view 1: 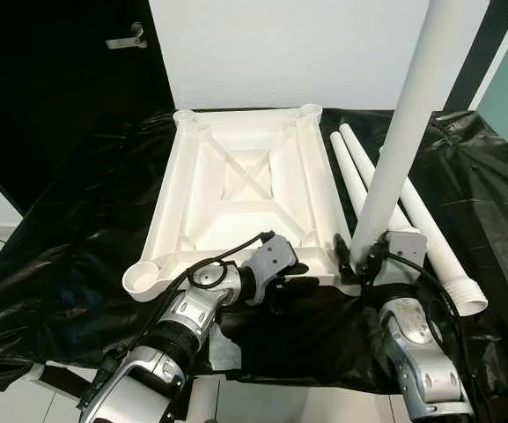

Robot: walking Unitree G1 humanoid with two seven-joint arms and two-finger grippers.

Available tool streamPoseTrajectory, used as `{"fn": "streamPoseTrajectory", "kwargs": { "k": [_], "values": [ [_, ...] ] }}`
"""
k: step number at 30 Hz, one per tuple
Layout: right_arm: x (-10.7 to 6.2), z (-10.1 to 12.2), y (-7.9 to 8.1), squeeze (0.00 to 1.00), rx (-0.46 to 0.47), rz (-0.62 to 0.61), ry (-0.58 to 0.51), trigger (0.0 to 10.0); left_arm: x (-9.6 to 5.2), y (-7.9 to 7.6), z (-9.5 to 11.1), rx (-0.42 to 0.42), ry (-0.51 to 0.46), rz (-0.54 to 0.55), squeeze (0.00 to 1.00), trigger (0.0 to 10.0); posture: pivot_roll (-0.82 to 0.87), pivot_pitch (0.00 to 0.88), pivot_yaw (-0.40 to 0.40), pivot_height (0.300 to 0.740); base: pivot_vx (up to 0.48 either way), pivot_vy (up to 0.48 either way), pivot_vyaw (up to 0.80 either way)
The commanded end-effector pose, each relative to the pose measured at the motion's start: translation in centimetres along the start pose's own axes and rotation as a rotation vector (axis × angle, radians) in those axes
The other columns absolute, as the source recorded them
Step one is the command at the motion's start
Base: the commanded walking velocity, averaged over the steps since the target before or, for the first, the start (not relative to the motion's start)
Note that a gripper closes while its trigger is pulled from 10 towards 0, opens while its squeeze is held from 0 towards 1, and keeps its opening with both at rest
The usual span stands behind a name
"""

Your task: Building children table

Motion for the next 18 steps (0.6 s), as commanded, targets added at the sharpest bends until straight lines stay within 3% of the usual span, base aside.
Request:
{"fn": "streamPoseTrajectory", "kwargs": {
  "k": [1, 6, 12, 14, 15, 16, 18],
  "values": [
    [-0.2, -0.5, -2.4, 0.0, -0.087, 0.022, 0.059, 10.0, -0.4, -2.5, -3.2, -0.081, 0.114, -0.121, 0.0, 10.0, -0.08, 0.0, 0.019, 0.74, 0.0, 0.0, 0.0],
    [0.1, 0.1, -2.8, 0.0, -0.104, 0.072, 0.05, 10.0, -0.2, -2.6, -3.2, -0.081, 0.112, -0.126, 0.0, 10.0, -0.08, 0.0, 0.015, 0.74, 0.0, 0.0, 0.0],
    [0.4, 0.8, -1.4, 0.0, -0.116, 0.254, 0.054, 10.0, -0.3, -2.3, -3.3, -0.074, 0.123, -0.108, 0.0, 10.0, -0.08, 0.0, 0.005, 0.74, 0.0, 0.0, 0.0],
    [0.4, 0.8, -1.4, 0.0, -0.116, 0.254, 0.054, 10.0, -0.3, -2.3, -3.3, -0.074, 0.123, -0.108, 0.0, 10.0, -0.08, 0.0, 0.005, 0.74, 0.0, 0.0, 0.0],
    [0.5, 0.6, -1.4, 0.0, -0.112, 0.276, 0.07, 4.5, -0.2, -2.4, -3.3, -0.075, 0.119, -0.108, 0.0, 10.0, -0.08, 0.0, 0.005, 0.74, 0.0, 0.0, 0.0],
    [0.5, 0.3, -1.5, 0.0, -0.128, 0.284, 0.091, 0.0, -0.1, -2.5, -3.2, -0.074, 0.116, -0.112, 0.0, 10.0, -0.08, 0.0, 0.009, 0.74, 0.0, 0.0, 0.0],
    [0.5, -0.1, -1.6, 0.0, -0.129, 0.282, 0.109, 0.0, 0.0, -2.6, -3.2, -0.074, 0.114, -0.116, 0.0, 10.0, -0.08, 0.0, 0.009, 0.74, 0.0, 0.0, 0.0]
  ]
}}
Point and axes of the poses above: a point about 5 cm out from each wrist's last joint towards the gripper, its own x axis pointing out of the wrist towards the gripper, its own z axis along the axis of the wrist's last joint, y = z × x, the point moved 2 cm from there along x, pointing out of the wrist towards the gripper, and after that the axes turned 12 degrees about x, right-handed, at the moved point
